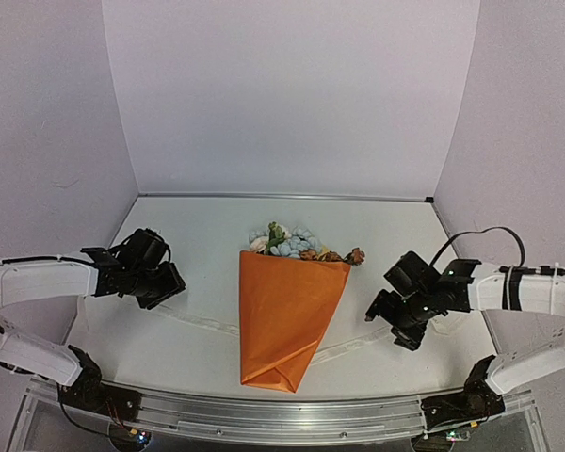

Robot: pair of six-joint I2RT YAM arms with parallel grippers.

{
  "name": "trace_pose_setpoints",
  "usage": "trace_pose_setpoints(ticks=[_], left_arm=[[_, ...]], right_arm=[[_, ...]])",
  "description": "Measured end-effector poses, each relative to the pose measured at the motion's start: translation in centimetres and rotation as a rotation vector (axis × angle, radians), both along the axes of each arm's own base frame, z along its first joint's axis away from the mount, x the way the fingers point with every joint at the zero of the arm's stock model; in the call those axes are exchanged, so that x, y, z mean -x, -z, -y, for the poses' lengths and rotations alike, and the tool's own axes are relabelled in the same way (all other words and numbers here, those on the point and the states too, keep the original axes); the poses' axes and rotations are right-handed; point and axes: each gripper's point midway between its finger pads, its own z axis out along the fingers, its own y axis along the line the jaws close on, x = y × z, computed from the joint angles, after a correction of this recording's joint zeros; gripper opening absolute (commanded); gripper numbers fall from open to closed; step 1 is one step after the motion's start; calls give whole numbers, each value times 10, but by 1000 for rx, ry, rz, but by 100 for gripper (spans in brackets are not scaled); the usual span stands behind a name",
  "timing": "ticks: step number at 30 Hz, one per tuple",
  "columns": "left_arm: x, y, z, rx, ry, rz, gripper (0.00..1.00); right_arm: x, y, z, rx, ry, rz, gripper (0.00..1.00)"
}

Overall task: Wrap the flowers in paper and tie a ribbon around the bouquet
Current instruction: Pick up the left side of the ribbon at the center of the board.

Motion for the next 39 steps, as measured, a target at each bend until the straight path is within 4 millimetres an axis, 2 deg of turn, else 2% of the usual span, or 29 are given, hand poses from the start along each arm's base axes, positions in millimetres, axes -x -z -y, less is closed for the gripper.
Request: trace_pose_setpoints(ticks=[3, 7, 10, 14, 21, 26, 35, 39], left_arm=[[0, -3, -26, -5, -101, -1, 62], [1, 2, -62, -13, -230, -23, 63], [4, 12, -88, -41, -315, -58, 63], [8, 20, -109, -62, -381, -86, 64], [7, 31, -136, -90, -454, -126, 64], [9, 39, -147, -103, -475, -161, 70], [9, 54, -159, -104, -483, -220, 80], [9, 59, -164, -101, -495, -238, 81]], right_arm=[[7, 11, 34, 48, 64, -13, 88], [10, 22, 68, 85, 152, -25, 88], [9, 27, 88, 103, 215, -36, 89], [2, 31, 107, 132, 272, -55, 90], [-23, 32, 125, 145, 338, -77, 90], [-32, 37, 135, 136, 378, -86, 88], [-41, 47, 144, 140, 396, -109, 65], [-45, 45, 147, 141, 391, -95, 54]])
